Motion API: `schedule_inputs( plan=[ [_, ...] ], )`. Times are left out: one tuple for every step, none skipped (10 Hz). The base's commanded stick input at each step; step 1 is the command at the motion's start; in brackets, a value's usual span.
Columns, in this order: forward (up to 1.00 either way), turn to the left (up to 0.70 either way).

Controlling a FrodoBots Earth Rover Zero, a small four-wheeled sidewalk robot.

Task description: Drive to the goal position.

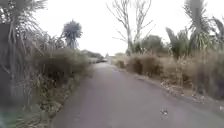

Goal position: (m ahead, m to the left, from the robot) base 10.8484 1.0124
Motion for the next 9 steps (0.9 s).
schedule_inputs(
  plan=[
    [1.0, 0.0],
    [1.0, 0.0],
    [1.0, 0.0],
    [1.0, 0.0],
    [1.0, 0.0],
    [1.0, 0.0],
    [1.0, 0.0],
    [1.0, 0.0],
    [1.0, 0.0]
  ],
)
